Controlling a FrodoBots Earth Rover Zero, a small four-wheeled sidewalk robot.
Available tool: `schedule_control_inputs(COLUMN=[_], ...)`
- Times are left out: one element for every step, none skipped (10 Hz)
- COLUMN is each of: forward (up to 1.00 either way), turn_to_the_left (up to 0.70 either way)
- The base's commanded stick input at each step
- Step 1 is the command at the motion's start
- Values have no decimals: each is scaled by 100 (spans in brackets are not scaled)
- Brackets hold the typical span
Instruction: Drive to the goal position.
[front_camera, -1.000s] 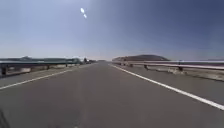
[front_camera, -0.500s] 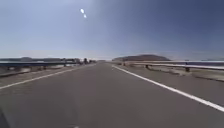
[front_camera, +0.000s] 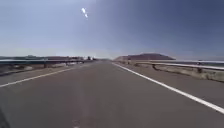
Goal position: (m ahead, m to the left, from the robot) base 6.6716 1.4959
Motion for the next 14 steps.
schedule_control_inputs(forward=[100, 100, 100, 100, 100, 100, 100, 100, 100, 100, 100, 100, 100, 100], turn_to_the_left=[0, 24, 18, 12, 6, 0, 0, 0, 0, 0, 0, 0, 0, 0])
